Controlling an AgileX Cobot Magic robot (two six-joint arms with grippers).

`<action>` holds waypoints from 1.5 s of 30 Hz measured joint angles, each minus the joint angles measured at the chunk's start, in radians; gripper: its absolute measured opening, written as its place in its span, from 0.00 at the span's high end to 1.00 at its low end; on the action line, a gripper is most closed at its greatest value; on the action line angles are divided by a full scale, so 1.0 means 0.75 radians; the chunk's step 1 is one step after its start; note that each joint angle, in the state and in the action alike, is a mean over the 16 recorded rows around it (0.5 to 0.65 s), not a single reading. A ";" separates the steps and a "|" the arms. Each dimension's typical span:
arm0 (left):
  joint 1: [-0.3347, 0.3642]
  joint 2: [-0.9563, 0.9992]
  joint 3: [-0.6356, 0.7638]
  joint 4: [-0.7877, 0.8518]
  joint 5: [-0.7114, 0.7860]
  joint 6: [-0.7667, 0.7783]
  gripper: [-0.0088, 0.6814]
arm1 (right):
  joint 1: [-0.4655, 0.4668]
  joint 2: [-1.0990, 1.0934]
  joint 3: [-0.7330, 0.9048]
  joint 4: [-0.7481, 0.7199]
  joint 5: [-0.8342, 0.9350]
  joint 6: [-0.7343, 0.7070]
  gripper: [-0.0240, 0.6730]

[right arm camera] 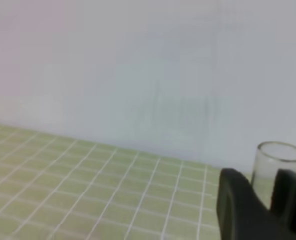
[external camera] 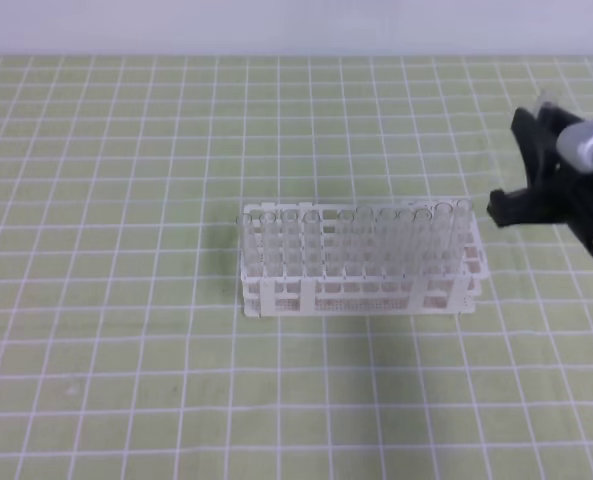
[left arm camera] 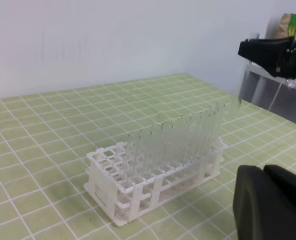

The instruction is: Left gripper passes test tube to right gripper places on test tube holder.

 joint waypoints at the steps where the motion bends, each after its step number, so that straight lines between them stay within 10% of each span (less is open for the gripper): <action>1: 0.000 0.000 0.000 0.000 0.000 0.000 0.99 | 0.000 0.004 0.016 -0.013 -0.023 0.009 0.82; 45: 0.000 0.001 0.000 0.013 -0.002 0.000 0.99 | 0.000 0.246 0.171 -0.096 -0.306 0.088 0.82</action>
